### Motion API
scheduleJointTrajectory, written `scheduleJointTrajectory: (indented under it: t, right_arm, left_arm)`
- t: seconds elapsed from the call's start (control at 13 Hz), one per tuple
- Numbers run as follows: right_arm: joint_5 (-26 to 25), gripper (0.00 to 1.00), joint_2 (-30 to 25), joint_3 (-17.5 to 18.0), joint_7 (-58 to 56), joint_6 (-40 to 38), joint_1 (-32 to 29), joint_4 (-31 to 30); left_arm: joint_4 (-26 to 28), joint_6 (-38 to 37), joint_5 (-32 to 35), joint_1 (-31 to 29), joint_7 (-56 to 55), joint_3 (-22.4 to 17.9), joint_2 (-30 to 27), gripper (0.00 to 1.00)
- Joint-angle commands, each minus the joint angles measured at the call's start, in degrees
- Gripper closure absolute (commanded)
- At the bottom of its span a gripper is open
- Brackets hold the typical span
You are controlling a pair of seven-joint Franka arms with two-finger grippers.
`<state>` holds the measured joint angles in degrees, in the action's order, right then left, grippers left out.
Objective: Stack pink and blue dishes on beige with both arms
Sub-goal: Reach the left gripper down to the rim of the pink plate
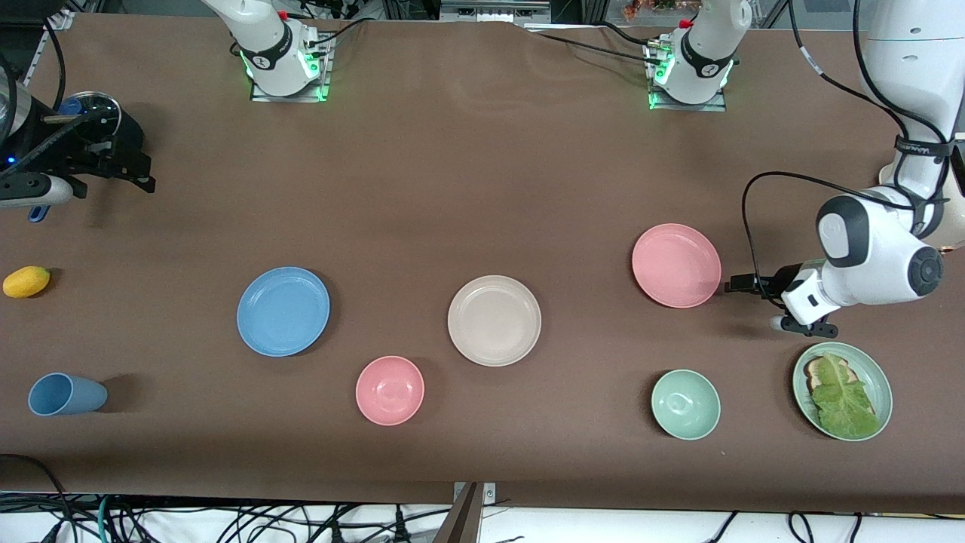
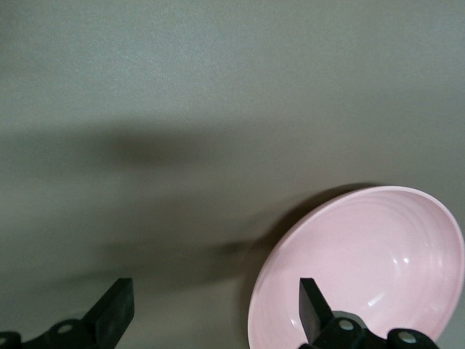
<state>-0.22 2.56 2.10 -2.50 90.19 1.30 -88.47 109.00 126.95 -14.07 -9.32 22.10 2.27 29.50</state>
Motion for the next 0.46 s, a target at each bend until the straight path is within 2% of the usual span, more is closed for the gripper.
scheduleJointTrajectory:
  t: [0.0, 0.23, 0.38]
  right_arm:
    - [-0.2, 0.00, 0.5, 0.3, 0.6, -0.4, -0.4, 1.5]
    - [-0.2, 0.00, 0.5, 0.3, 0.6, -0.4, -0.4, 1.5]
    - [-0.1, 0.00, 0.5, 0.3, 0.6, -0.3, -0.4, 1.5]
  left_arm:
    - [8.3, 5.7, -3.9, 1.6, 1.9, -0.2, -5.2, 0.00]
    - [13.8, 12.9, -4.4, 3.3, 1.9, -0.2, -7.2, 0.00]
    - [15.6, 15.8, -4.4, 3.6, 1.9, -0.2, -7.3, 0.00]
